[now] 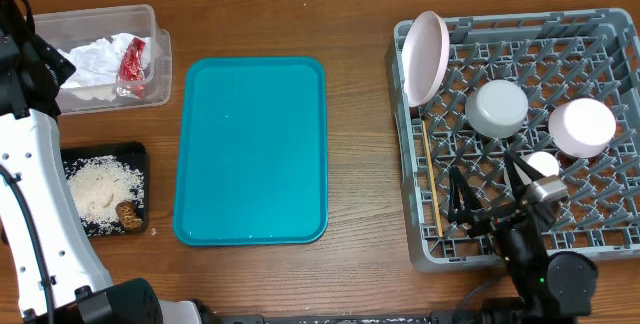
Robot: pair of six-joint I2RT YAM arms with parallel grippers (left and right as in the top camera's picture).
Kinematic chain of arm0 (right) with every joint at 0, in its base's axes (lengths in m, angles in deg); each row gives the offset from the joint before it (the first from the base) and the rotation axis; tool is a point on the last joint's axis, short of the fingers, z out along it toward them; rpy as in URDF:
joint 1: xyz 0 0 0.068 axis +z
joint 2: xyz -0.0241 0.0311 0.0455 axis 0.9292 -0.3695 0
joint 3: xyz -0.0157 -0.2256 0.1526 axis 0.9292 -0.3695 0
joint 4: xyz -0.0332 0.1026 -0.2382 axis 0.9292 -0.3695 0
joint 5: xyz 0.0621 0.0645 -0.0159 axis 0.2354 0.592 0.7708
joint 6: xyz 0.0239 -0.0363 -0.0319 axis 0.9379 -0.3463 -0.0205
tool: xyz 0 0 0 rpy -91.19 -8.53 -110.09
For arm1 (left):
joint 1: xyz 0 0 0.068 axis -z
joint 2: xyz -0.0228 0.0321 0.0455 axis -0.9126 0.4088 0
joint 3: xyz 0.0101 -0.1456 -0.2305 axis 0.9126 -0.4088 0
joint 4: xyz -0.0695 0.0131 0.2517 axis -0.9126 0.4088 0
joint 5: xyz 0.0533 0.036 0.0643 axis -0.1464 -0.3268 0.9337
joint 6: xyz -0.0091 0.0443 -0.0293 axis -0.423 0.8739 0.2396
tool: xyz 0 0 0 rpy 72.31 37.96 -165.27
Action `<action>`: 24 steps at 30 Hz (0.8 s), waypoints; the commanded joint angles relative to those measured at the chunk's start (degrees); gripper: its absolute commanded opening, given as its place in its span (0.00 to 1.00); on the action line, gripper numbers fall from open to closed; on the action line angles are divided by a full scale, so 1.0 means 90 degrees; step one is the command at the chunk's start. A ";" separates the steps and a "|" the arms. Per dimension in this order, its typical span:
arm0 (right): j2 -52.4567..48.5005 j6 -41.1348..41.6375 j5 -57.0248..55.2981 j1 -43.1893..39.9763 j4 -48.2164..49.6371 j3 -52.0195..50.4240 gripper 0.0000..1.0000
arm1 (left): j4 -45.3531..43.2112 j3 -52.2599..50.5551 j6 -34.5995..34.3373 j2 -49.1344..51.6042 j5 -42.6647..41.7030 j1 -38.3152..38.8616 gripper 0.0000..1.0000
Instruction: Sort waste into correct bins and load items into the dishwasher
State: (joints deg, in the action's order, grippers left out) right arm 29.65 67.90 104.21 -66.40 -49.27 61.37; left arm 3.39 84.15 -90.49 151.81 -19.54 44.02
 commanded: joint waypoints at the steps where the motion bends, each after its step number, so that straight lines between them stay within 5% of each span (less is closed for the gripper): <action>1: 0.0393 -0.0029 -0.0015 -0.0019 0.0631 -0.0578 1.00 | 0.0000 -0.0005 -0.0061 0.0032 -0.0027 0.0012 1.00; 9: 0.0612 -0.0032 -0.0124 -0.0233 0.1566 -0.1294 1.00 | 0.0000 -0.0005 -0.0061 0.0032 -0.0027 0.0012 1.00; 24: 0.0612 -0.0852 -0.1185 -0.0255 -0.0032 -0.1299 1.00 | 0.0000 -0.0005 -0.0061 0.0032 -0.0024 0.0012 1.00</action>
State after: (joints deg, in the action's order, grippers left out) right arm 34.59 61.44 96.43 -68.33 -49.67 50.27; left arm 3.39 84.15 -90.49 151.81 -19.54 44.02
